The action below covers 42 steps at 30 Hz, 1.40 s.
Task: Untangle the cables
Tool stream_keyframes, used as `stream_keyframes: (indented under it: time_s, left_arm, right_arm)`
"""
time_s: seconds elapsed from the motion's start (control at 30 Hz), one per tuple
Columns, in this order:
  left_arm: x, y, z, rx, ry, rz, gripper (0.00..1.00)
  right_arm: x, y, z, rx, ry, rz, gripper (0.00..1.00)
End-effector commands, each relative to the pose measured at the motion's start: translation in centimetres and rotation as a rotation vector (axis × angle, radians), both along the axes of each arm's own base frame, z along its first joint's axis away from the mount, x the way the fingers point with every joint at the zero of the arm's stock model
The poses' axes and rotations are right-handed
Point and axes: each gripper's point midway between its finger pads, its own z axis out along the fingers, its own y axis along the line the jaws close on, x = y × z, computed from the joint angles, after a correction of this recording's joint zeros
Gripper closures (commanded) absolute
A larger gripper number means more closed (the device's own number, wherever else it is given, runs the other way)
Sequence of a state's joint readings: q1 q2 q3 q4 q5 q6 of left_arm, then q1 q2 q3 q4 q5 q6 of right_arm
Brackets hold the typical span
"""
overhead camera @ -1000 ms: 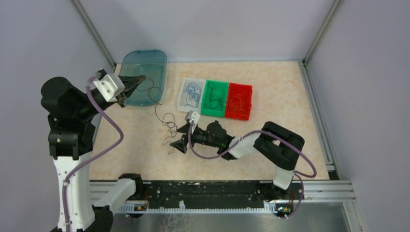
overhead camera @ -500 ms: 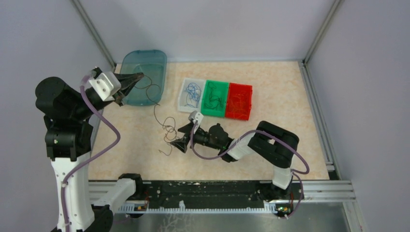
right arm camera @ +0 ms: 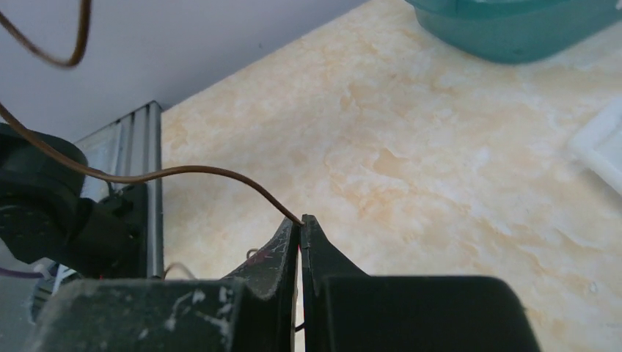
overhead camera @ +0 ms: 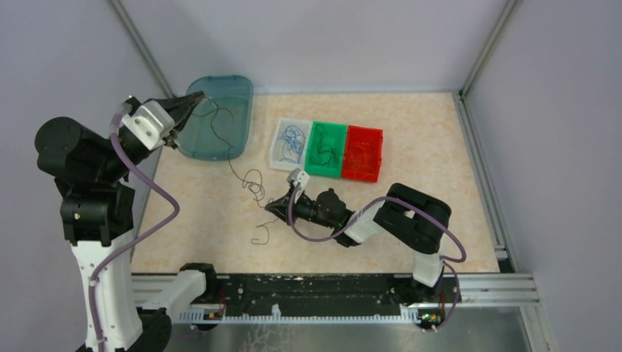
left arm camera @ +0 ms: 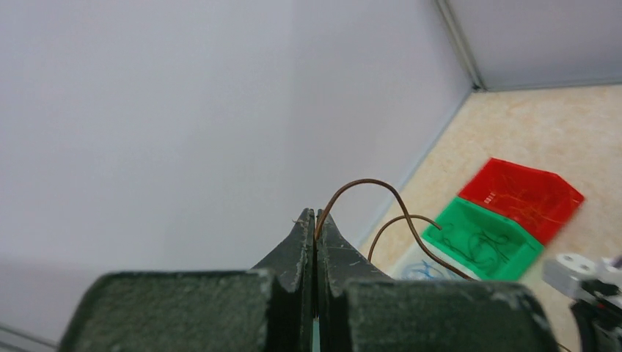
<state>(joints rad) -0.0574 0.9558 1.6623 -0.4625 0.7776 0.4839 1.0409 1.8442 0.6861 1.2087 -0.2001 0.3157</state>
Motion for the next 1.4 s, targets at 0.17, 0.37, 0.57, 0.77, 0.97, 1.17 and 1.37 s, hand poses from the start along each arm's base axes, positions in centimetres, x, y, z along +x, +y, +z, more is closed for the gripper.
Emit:
stream_keyframes:
  time_s: [0.17,0.37,0.57,0.77,0.97,1.17,1.37]
  left_arm:
    - [0.5,4.4,9.3,-0.007,-0.406,0.295,1.00]
    - [-0.3,7.7,14.4,-0.063,-0.601,0.488,1.00]
    - [-2.3,9.7,18.3,-0.058,-0.789,0.621,1.00]
    - [-3.2,9.8,20.0,-0.029,-0.848,0.647,1.00]
    - [-6.8,12.4,24.8,-0.099,-1.103,0.830,1.00]
    - [-10.6,11.4,30.2,-0.035,-1.357,0.861,1.00]
    - [-9.5,10.4,30.1,-0.017,-1.312,0.786,1.00]
  right_arm:
    - [1.1,-3.3,-4.4,-0.133,0.051,-0.159,1.00]
    - [1.9,-5.6,-7.2,-0.226,0.109,-0.270,1.00]
    - [2.0,-8.2,-9.7,-0.282,0.192,-0.375,1.00]
    - [1.7,-9.2,-10.6,-0.301,0.216,-0.412,1.00]
    - [2.4,-10.8,-11.7,-0.368,0.236,-0.510,1.00]
    - [1.4,-13.6,-14.8,-0.374,0.329,-0.582,1.00]
    - [0.8,-14.0,-14.8,-0.336,0.338,-0.573,1.00]
